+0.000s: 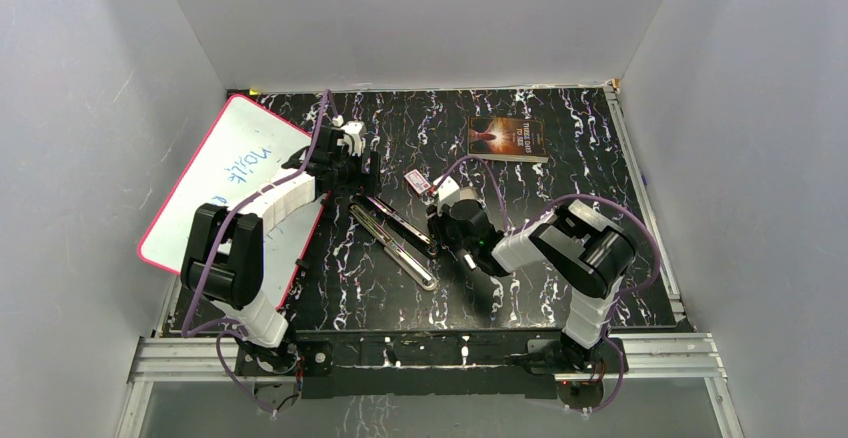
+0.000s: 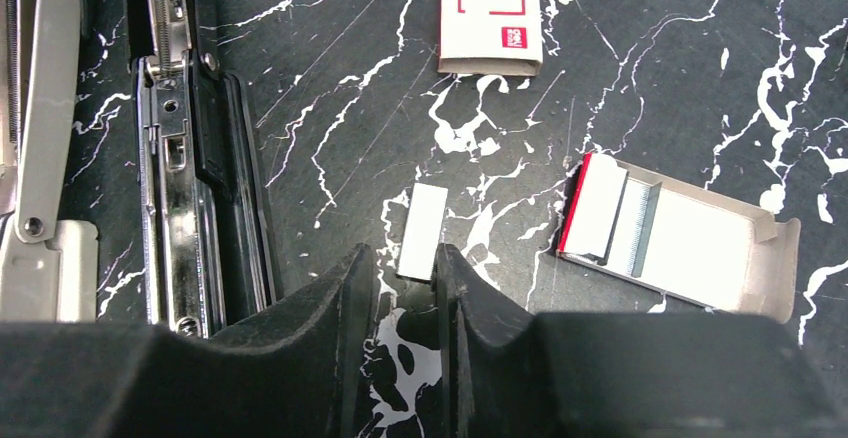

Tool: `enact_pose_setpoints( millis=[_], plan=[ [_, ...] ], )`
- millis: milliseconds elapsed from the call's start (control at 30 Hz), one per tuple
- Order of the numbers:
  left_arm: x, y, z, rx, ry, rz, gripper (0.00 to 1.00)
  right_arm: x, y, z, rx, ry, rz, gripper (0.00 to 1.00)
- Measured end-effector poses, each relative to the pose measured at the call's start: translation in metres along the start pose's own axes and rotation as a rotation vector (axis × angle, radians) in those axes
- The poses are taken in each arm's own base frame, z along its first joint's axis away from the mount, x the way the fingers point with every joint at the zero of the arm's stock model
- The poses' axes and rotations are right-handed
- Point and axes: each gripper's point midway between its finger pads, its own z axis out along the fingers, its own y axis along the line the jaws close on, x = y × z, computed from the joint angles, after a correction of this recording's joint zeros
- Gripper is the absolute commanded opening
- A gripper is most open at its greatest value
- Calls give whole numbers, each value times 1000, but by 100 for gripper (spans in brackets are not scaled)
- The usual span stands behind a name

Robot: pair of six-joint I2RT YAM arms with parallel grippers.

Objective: Load the staples into the stapler

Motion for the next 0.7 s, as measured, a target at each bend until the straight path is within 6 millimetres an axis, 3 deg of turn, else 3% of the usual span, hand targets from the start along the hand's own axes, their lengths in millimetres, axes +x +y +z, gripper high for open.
enact_pose_setpoints(
  millis=[600, 700],
  plan=[
    [0, 0, 0, 0, 0, 0, 91, 1, 5, 1, -5, 1, -7, 1],
    [0, 0, 0, 0, 0, 0, 91, 1, 5, 1, -5, 1, -7, 0]
  ],
)
